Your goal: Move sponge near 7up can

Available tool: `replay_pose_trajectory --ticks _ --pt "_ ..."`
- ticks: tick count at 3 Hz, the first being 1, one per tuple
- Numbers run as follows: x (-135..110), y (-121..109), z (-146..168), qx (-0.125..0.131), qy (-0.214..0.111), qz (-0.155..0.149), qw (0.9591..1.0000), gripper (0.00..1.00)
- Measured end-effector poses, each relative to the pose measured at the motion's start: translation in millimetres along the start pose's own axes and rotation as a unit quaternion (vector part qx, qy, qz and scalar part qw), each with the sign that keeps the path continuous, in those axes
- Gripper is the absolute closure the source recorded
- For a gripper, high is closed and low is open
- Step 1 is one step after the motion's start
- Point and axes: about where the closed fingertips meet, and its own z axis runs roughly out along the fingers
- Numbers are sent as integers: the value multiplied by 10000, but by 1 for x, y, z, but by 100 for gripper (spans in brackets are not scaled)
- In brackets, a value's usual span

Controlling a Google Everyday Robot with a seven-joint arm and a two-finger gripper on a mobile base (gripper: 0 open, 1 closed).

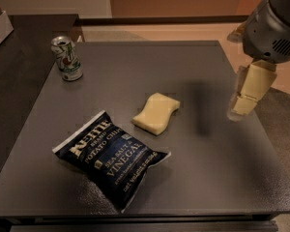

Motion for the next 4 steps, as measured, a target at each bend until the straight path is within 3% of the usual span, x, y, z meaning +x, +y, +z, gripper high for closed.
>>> replay_pose_trajectory --ticks 2,4 --pt "-62 -24 44 -212 -432 -559 9973 0" --pt "-85 -25 92 -543 -258 -1161 9914 0"
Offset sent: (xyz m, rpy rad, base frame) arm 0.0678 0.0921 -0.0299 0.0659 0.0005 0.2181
